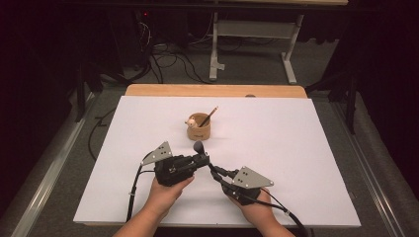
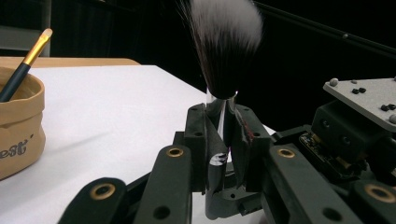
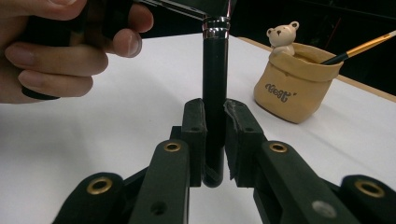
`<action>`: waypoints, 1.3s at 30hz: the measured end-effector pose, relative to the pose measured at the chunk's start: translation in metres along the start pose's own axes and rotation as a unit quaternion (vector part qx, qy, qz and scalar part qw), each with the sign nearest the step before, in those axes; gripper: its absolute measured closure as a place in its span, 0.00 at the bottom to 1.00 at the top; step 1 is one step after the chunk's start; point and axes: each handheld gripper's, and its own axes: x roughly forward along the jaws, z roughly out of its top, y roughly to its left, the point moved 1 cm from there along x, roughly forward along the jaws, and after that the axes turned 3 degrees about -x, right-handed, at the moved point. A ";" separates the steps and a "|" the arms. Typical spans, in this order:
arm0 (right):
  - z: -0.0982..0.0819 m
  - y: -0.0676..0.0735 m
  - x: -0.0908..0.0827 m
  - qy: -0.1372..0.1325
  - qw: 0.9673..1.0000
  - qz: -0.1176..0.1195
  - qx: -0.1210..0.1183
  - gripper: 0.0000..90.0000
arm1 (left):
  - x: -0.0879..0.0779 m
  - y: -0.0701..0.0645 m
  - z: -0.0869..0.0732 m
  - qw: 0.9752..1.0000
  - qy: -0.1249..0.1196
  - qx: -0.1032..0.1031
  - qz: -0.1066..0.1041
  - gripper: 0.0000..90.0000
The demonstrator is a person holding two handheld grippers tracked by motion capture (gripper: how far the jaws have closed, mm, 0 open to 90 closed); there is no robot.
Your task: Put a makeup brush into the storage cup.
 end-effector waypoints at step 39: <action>0.001 -0.006 -0.001 -0.001 1.000 -0.005 0.015 0.75 | -0.006 0.002 0.004 0.999 -0.001 0.018 0.027 0.86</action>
